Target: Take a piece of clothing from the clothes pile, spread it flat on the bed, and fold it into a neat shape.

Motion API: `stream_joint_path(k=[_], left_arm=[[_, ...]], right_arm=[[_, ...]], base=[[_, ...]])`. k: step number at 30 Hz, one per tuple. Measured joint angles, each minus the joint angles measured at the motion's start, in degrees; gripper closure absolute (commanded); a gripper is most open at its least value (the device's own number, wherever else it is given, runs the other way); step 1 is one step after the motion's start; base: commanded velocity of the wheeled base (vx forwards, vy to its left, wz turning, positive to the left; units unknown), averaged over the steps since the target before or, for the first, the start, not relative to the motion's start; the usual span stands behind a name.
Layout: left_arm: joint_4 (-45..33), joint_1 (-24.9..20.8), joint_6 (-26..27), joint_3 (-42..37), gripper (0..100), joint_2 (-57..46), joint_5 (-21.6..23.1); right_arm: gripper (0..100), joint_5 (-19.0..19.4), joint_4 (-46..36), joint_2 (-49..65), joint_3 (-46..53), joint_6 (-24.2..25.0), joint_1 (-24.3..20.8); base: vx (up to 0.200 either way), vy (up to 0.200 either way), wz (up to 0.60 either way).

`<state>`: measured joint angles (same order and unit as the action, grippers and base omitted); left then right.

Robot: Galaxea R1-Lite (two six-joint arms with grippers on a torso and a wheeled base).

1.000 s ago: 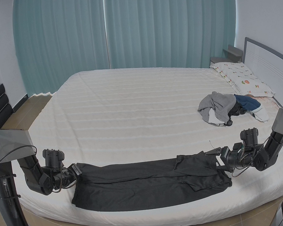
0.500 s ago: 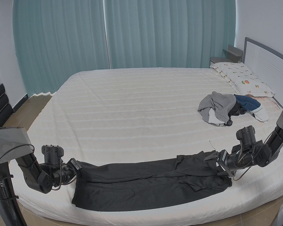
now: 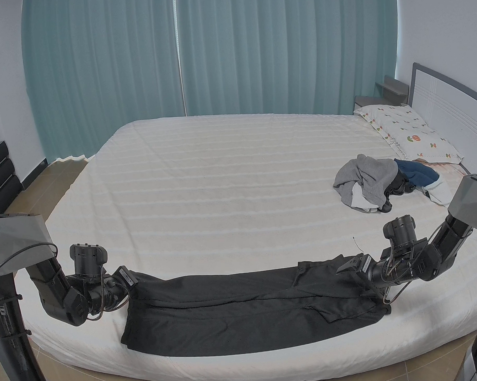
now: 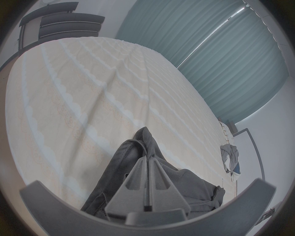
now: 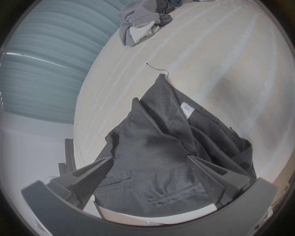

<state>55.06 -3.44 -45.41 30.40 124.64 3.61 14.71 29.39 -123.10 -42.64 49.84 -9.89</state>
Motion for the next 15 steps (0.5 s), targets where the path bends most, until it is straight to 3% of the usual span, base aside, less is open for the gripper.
stream_joint_path(k=[12, 13, 15], left_arm=[[0.0, 0.0, 0.0, 0.1, 100, 0.06, -0.02], [0.02, 0.0, 0.0, 0.07, 100, 0.06, -0.02], [0.02, 0.0, 0.0, 0.07, 100, 0.06, 0.0]], right_arm=[[0, -1.33, -0.06, -1.99, -1.89, 1.82, -1.08], [100, -2.27, -0.06, -2.1, -2.0, 1.84, -1.16], [100, -4.07, -0.05, -2.39, -2.28, 1.84, -1.19]], base=[[0.0, 0.0, 0.0], [0.0, 0.0, 0.0], [0.0, 0.0, 0.0]])
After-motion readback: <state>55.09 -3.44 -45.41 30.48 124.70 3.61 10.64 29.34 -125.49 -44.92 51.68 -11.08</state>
